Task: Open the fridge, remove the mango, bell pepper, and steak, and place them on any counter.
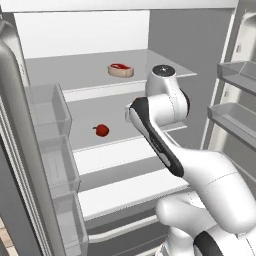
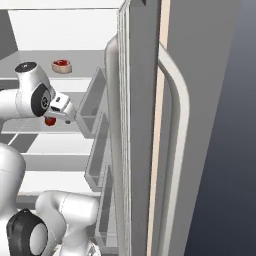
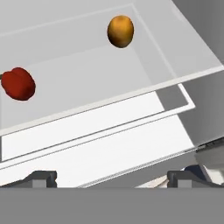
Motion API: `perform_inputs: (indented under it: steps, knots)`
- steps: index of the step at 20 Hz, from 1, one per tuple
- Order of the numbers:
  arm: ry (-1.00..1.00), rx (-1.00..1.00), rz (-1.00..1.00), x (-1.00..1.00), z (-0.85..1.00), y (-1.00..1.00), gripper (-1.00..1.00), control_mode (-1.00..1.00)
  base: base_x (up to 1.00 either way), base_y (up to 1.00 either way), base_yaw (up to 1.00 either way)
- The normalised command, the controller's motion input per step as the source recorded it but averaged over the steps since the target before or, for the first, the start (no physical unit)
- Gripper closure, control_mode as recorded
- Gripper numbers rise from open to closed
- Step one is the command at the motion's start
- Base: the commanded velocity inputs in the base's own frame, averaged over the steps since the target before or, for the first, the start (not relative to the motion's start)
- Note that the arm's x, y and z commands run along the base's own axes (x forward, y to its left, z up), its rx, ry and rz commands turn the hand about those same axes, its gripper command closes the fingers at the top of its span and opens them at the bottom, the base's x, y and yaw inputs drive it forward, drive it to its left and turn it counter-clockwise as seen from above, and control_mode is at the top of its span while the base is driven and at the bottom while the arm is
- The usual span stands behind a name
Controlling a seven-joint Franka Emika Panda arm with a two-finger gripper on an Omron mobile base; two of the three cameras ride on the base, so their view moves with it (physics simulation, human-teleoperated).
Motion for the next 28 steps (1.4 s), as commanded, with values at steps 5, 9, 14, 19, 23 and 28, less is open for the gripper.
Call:
perform_inputs:
  steps: [5, 9, 14, 19, 23, 28]
  knots:
    - [-0.05, 0.0, 0.07, -0.1, 0.22, 0.03, -1.0, -1.0, 0.22, 0.12, 0.0]
    - [-0.3, 0.0, 0.22, -0.55, 0.69, 0.0, -1.0, -1.0, 0.0, 0.0, 0.0]
    - [-0.31, 0.0, 0.27, -0.22, 0.72, 0.0, -1.0, -1.0, 0.0, 0.0, 0.0]
    - [-0.24, -0.01, 0.2, 0.18, 0.59, 0.0, -1.0, -1.0, 0.0, 0.0, 0.0]
    - [-0.13, 0.0, 0.09, 0.44, 0.4, 0.0, -1.0, -1.0, 0.0, 0.0, 0.0]
    - [-0.03, -0.02, 0.0, 0.37, 0.34, 0.03, -1.0, -1.0, 0.0, 0.0, 0.0]
